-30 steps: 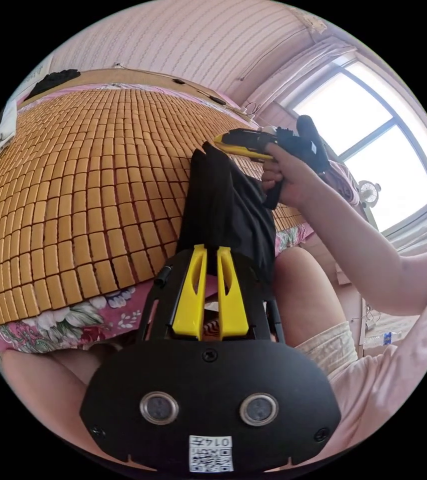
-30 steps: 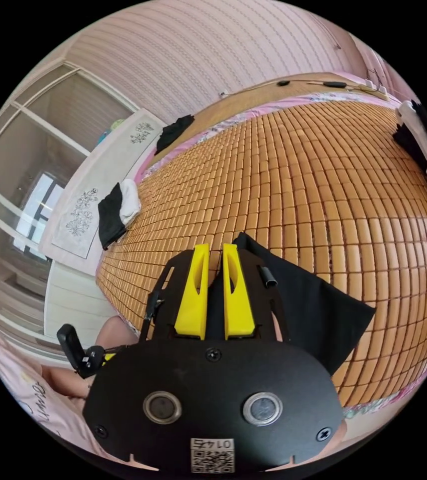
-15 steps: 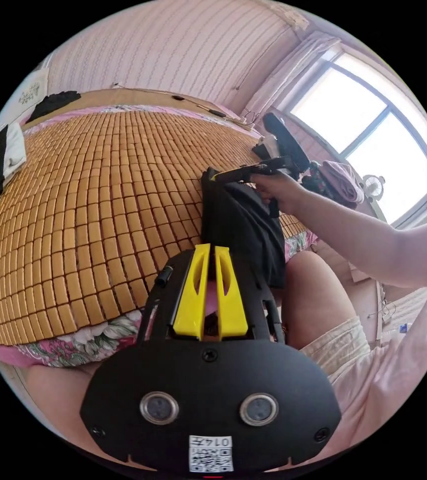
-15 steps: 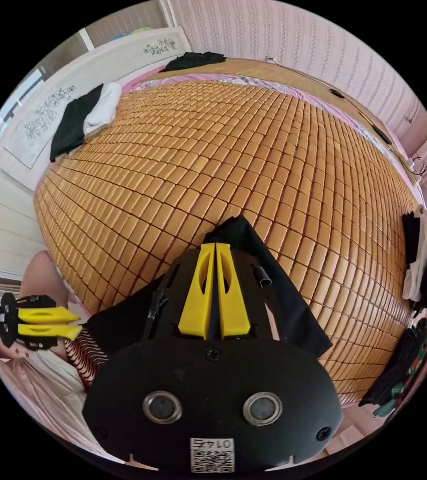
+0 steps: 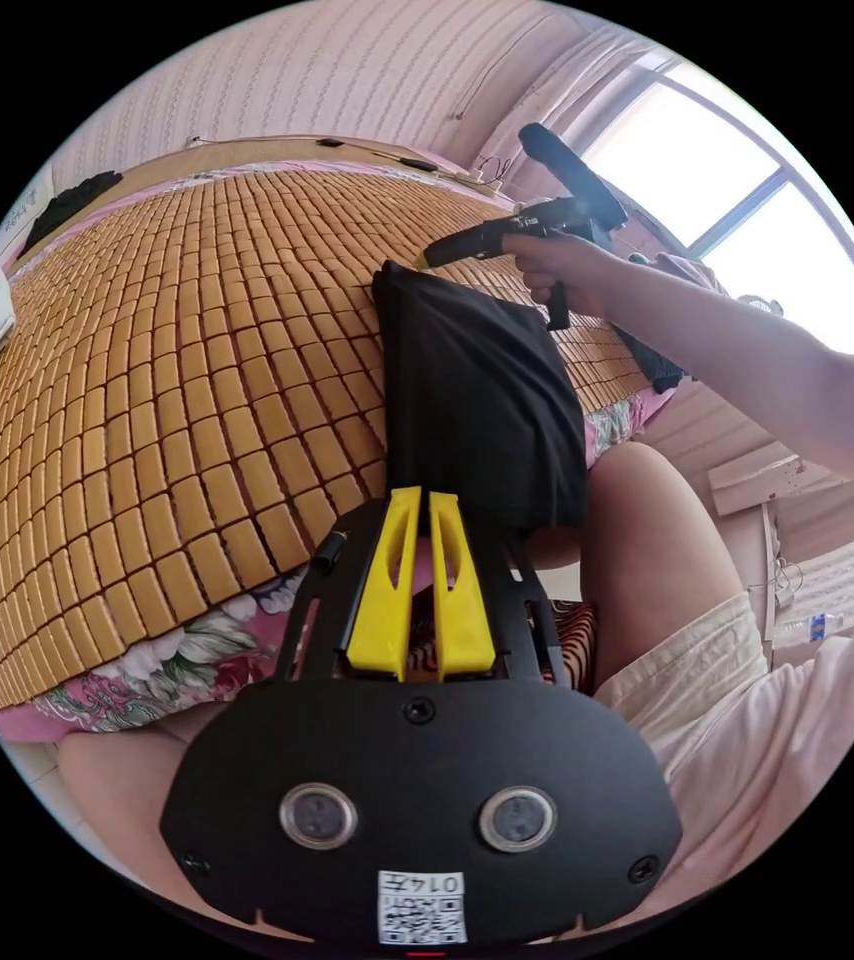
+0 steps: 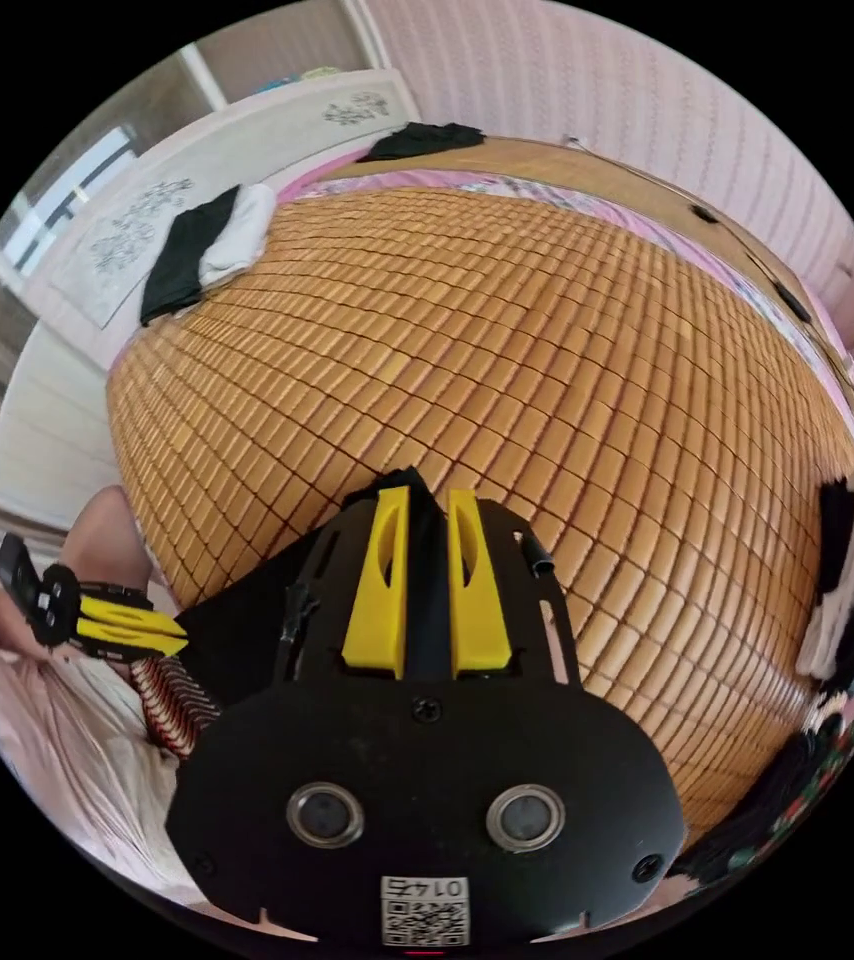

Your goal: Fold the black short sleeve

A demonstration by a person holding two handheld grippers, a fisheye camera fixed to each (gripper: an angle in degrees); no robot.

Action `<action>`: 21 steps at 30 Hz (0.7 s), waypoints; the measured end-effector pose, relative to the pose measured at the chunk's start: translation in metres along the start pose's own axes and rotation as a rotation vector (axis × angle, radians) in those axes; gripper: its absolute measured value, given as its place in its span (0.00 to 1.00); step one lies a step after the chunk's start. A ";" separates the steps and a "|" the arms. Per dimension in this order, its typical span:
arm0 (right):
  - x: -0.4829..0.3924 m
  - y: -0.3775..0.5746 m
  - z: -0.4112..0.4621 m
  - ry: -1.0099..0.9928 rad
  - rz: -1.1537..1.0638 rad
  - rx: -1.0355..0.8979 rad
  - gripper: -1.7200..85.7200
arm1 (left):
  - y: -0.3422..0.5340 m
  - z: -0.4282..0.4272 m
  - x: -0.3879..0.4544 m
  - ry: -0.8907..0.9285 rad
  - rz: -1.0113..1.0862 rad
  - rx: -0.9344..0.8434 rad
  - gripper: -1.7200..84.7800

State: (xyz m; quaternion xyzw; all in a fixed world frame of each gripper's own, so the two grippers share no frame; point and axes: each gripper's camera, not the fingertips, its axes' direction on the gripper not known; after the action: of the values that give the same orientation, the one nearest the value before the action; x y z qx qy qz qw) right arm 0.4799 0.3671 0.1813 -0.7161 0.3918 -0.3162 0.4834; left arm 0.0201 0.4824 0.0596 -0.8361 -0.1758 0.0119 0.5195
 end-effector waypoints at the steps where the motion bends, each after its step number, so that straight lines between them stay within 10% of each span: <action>1: -0.002 -0.005 0.001 -0.024 -0.052 -0.023 0.15 | 0.001 -0.004 -0.001 0.014 0.000 0.001 0.05; 21: -0.020 0.074 -0.066 -0.015 -0.336 0.131 0.04 | -0.053 -0.011 0.012 -0.013 0.080 0.030 0.20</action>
State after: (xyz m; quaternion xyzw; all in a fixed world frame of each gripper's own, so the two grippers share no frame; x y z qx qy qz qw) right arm 0.3961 0.3382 0.1319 -0.7409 0.2416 -0.4121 0.4720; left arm 0.0184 0.4979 0.1127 -0.8346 -0.1456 0.0405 0.5298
